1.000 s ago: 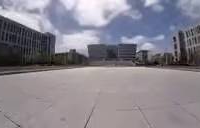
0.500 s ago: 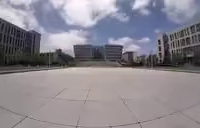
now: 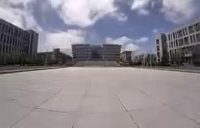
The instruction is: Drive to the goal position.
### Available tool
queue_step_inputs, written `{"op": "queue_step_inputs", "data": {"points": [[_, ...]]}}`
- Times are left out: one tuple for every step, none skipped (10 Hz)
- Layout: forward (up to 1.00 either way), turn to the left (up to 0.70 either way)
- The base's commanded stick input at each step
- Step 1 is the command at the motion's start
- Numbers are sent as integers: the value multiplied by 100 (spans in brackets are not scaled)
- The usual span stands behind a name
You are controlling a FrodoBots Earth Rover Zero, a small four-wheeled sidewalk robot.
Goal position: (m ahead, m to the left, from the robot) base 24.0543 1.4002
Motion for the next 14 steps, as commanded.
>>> {"op": "queue_step_inputs", "data": {"points": [[100, 0], [100, 0], [100, 0], [100, 0], [100, 0], [100, 0], [100, 0], [100, 0], [100, 0], [100, 0], [100, 0], [100, 0], [100, 0], [100, 0]]}}
